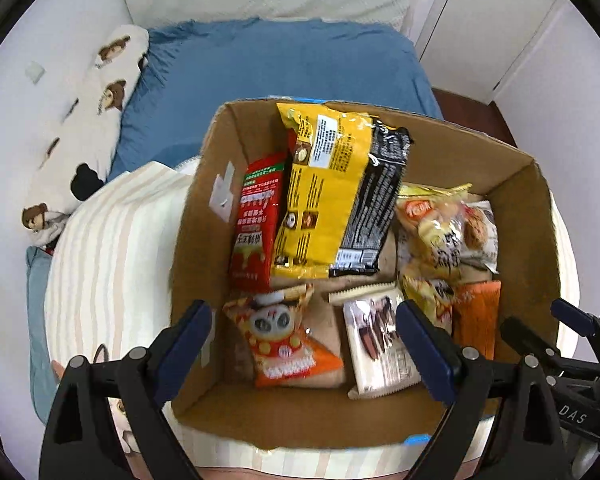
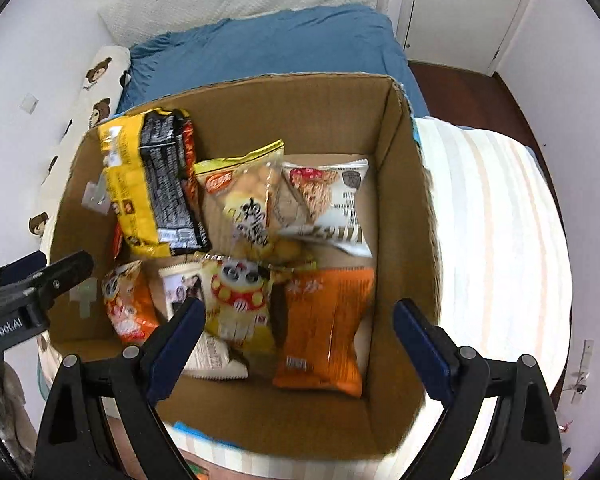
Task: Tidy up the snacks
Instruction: 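Lift both tools from the box and move them back over the bed, then grasp the watermelon candy bag with left tool while right tool grasps the dark red packet, then carry both packets into the box and open both tools to release them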
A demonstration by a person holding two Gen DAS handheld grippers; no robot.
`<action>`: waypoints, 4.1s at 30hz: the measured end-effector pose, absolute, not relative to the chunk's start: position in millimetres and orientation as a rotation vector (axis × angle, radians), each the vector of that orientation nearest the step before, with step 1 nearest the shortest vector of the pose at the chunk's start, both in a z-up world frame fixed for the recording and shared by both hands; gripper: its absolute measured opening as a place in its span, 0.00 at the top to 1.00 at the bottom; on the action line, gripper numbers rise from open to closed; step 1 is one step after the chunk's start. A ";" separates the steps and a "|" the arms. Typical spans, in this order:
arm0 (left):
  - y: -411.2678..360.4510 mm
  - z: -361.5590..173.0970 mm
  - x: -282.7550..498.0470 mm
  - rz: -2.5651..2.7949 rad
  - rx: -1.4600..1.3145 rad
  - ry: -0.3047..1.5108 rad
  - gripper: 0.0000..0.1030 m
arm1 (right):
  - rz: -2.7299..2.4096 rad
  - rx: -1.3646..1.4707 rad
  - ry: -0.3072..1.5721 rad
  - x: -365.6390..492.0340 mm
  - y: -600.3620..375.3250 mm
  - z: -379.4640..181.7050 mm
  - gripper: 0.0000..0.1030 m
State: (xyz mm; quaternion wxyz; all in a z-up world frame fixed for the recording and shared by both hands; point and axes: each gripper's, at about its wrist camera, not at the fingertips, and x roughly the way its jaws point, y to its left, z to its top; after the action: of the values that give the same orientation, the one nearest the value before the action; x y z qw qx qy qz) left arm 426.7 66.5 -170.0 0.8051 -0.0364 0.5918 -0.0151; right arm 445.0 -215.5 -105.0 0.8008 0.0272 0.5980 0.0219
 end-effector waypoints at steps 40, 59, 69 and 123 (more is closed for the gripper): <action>82.6 -185.4 227.6 -0.025 -0.038 1.229 0.08 | 0.069 0.248 1.273 240.0 -242.5 -122.1 0.06; 61.4 -333.6 197.2 -0.091 -0.187 1.595 0.50 | -0.058 0.262 1.375 299.5 -249.4 -219.9 0.06; 57.0 -349.3 216.5 -0.065 -0.160 1.609 0.45 | -0.054 0.095 1.330 305.6 -224.0 -233.5 0.42; 27.4 -285.3 195.3 -0.115 -0.118 1.442 0.55 | 0.131 0.186 1.319 174.5 -202.9 -209.7 0.42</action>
State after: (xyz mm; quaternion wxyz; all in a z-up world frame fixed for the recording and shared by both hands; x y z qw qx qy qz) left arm 195.3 27.4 -285.3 0.7479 -0.0541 0.6595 -0.0526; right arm 174.5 -202.9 -209.7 0.7844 0.0861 0.6112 0.0605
